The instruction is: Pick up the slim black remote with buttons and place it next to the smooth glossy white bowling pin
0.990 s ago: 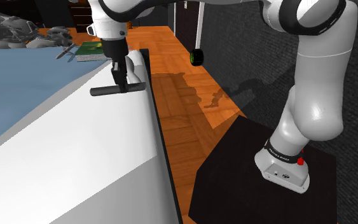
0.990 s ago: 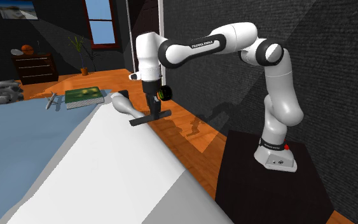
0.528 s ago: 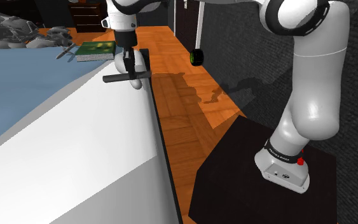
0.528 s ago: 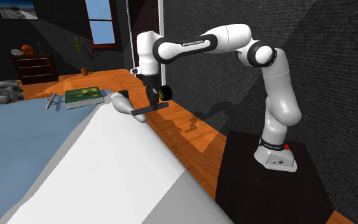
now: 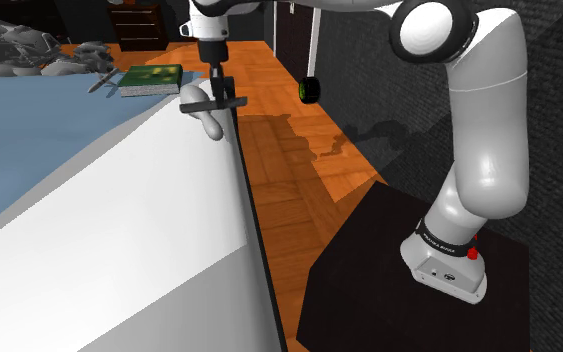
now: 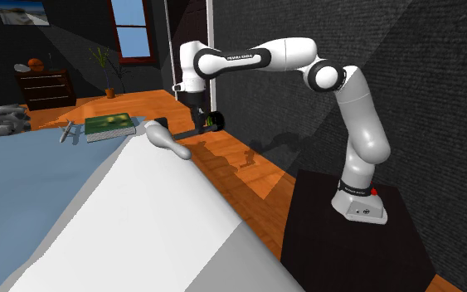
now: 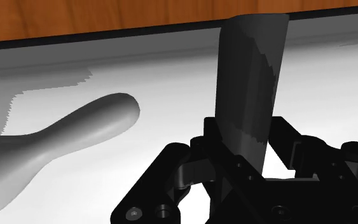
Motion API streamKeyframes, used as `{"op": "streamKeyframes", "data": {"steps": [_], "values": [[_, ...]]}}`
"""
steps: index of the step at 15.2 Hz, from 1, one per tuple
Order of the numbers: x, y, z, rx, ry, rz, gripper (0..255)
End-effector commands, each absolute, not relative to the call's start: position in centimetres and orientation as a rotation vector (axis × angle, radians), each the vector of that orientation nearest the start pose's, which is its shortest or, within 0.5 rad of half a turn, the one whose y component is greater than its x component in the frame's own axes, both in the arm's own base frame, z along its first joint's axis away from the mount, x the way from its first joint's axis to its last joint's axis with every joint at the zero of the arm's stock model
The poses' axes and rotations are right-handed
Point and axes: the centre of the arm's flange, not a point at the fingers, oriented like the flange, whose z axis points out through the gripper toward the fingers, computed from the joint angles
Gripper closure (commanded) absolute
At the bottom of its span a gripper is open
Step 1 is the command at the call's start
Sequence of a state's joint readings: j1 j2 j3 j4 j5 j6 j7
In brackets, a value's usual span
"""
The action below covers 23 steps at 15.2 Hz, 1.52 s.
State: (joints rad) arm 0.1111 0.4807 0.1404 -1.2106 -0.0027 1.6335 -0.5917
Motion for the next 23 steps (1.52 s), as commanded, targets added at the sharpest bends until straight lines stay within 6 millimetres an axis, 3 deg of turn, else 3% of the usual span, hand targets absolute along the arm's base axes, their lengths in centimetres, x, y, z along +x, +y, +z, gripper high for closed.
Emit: {"op": "streamKeyframes", "data": {"steps": [1,4,23], "values": [[68.8,13.0,50.3,-2.81,-1.239,0.064,255],[70.7,9.9,50.3,-2.81,-1.239,0.064,255],[70.7,9.9,40.2,-2.81,-1.239,0.064,255]]}}
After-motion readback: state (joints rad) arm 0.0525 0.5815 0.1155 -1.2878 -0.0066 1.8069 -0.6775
